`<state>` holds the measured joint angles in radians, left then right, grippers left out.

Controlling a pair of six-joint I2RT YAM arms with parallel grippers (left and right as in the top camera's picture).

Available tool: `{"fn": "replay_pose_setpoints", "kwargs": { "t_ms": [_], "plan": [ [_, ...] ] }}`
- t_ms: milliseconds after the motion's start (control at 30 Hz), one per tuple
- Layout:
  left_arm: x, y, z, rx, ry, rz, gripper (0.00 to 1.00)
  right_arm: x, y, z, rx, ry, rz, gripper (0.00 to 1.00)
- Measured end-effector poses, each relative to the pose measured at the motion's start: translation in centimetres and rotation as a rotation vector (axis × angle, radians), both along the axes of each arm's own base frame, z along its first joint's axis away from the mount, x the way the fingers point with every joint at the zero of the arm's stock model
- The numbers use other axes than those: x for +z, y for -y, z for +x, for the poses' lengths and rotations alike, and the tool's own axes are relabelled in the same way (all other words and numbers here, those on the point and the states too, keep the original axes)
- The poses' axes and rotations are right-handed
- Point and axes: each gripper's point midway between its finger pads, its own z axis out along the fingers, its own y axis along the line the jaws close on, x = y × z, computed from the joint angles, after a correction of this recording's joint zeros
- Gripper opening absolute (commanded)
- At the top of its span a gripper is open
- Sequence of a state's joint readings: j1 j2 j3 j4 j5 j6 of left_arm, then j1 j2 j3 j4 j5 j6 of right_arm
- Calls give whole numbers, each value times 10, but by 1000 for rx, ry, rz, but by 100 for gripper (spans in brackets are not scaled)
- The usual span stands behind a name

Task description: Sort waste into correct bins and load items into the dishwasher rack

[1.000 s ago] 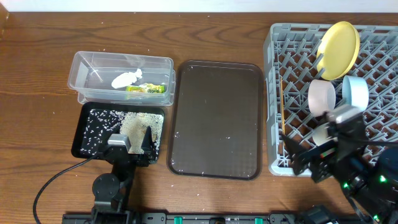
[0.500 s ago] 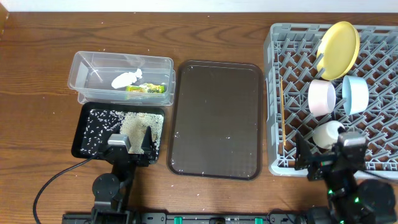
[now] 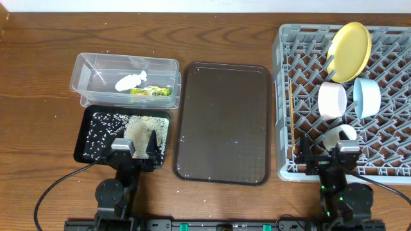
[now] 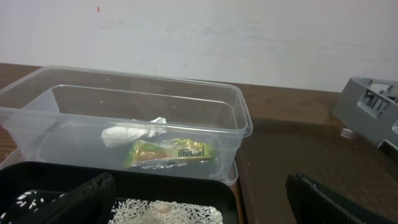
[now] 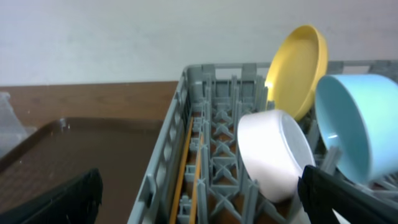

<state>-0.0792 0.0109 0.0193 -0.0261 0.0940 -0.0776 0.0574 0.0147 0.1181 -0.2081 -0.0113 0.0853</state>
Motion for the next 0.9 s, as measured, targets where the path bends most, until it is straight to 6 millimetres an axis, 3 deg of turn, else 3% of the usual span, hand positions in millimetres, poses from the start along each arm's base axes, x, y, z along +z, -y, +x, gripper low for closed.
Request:
{"fn": "replay_pose_setpoints", "kwargs": {
  "t_ms": [167, 900],
  "plan": [
    [0, 0, 0, 0, 0, 0, 90, -20, 0, 8, 0, 24, 3, 99],
    [0, 0, 0, 0, 0, 0, 90, -19, 0, 8, -1, 31, 4, 99]
  ]
}}
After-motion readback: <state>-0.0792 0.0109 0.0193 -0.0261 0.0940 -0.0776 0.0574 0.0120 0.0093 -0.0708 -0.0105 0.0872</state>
